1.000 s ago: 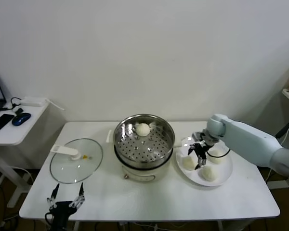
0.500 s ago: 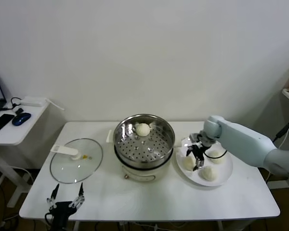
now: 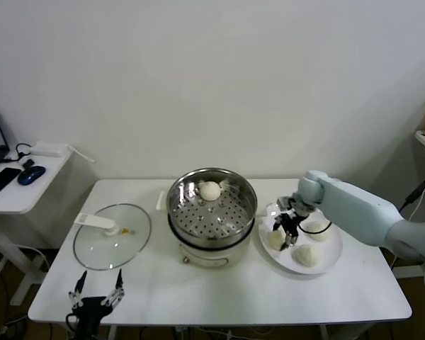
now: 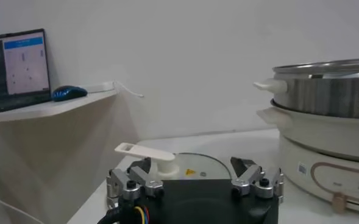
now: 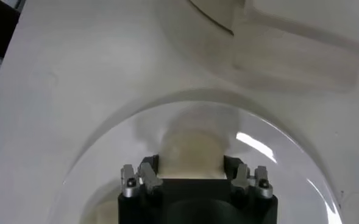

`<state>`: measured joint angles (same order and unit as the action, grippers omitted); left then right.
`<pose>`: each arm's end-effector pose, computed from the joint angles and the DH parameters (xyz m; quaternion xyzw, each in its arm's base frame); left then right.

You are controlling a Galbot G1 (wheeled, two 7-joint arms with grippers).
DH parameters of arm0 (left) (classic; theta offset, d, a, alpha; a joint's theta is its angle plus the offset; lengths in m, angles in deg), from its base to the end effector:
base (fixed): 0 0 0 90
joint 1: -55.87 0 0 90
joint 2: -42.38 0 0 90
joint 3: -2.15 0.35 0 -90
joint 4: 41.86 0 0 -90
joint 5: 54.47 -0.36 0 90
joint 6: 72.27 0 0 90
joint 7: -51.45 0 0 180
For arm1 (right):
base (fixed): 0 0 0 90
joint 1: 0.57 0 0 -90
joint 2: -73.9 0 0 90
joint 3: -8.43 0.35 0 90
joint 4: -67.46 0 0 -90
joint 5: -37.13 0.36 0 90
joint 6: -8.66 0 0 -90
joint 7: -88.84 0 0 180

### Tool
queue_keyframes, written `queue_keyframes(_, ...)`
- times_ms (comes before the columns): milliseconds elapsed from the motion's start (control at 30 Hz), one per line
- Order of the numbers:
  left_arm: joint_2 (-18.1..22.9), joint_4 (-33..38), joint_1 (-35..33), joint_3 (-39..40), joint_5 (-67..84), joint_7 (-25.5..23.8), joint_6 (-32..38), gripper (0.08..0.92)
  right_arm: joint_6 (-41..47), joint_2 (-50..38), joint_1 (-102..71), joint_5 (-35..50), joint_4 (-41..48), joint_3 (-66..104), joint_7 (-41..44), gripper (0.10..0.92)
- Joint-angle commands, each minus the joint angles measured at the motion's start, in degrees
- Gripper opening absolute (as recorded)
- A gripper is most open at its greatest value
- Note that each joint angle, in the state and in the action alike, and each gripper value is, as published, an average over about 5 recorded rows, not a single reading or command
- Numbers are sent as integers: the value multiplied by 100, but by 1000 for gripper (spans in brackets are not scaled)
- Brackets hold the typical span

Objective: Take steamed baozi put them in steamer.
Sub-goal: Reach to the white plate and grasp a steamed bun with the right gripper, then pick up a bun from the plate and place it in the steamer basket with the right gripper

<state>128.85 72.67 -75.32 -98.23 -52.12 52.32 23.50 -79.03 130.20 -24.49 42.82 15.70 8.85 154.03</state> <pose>0.1130 0.0712 -0.3600 0.0669 -0.9920 -0.0583 0.0899 0.5799 -0.0826 -0.2549 0.5974 -0.4953 0.4953 0.3905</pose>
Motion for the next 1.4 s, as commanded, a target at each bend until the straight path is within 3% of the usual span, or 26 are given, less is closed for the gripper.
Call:
queue_keyframes(33,6,4,-2,1,3,2,5,823,-13,-5,62,15,-10,16,-3,671)
queue_keyframes(467,17,49,12,0,23,7,6,823,32,-316,1292,598,-360,-396,68,670)
queue_keyframes(767,23,93,36,47,4,-1,-4,823,175,-232,2636,1872,-372,-959,108,670)
queue_keyframes(1033,32,143,84,48,3,3,-33,823,500,203,3204,2852,-460,-1311,-61,670)
queue_keyframes(1400,27,241,-12,35,9,4,-13,823,803,1393,2804,3047,-376,-1369,-322,670)
